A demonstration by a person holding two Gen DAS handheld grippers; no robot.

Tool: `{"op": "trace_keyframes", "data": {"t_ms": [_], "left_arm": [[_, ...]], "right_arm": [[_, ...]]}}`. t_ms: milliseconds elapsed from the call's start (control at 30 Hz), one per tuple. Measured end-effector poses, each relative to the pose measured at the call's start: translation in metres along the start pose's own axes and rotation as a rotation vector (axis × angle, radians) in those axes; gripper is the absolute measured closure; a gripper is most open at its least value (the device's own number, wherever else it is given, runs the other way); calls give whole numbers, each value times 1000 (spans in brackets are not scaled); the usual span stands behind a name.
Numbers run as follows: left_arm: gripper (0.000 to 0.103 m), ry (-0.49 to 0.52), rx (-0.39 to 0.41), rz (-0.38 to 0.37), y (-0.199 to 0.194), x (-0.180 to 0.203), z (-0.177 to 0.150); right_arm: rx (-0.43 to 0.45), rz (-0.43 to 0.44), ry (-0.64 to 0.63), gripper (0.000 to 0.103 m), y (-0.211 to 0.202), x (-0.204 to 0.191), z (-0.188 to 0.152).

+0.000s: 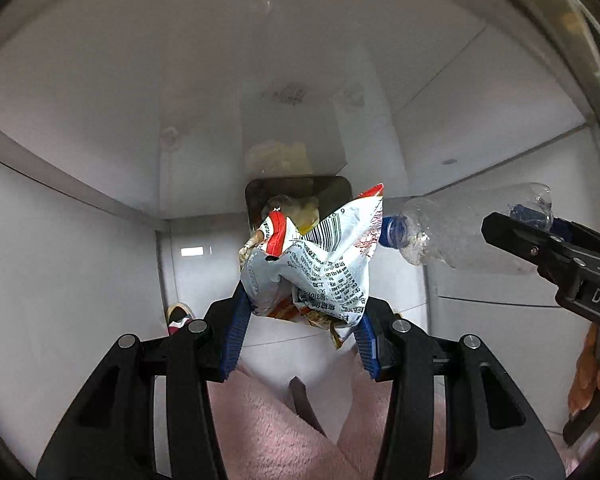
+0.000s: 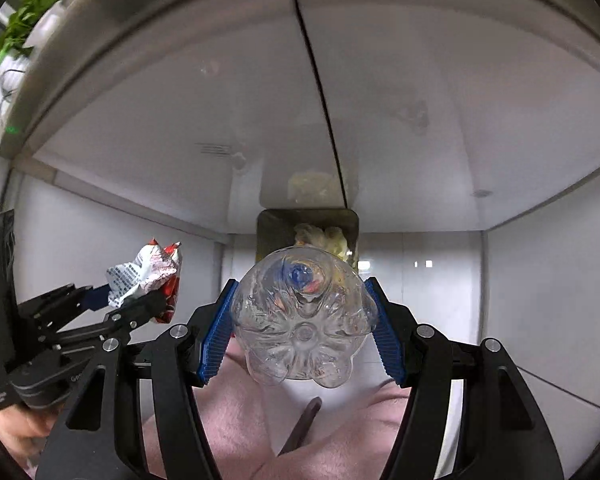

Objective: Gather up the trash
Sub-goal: 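Open both tools to drop the wrapper and bottle into the bin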

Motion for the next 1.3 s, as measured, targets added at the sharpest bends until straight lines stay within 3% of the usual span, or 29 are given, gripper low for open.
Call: {"op": "trace_keyframes", "data": {"t_ms": [333,700,767,1000,1167,1300], "left_arm": [[57,0,-109,18,53,-2,20],[44,8,-104,23,51,2,36],[38,3,-99,27,47,2,35],[16,4,-54,40,24,-1,34],[8,21,0,36,-8,0,31],[8,46,51,37,-48,7,28]], "right_arm": [[-20,-51,0,39,39,-8,21],[-57,-24,25,36,48,-10,40],[-43,-33,26,28,44,-9,41],[-23,-43,31,18,28,-8,41],[7,-50,-2,8,-3,-10,33],[33,-14,-10,8,-37,-12,27]]}}
Point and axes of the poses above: each gripper's, at about its wrist camera, not at the fingertips, and y roughly the way its jaws point, x to its right, z to its top, the point moved 5 cm from there along y, roughly the way its jaws point, and after that the axes turned 8 degrees about -x, right-handed, at the moved point
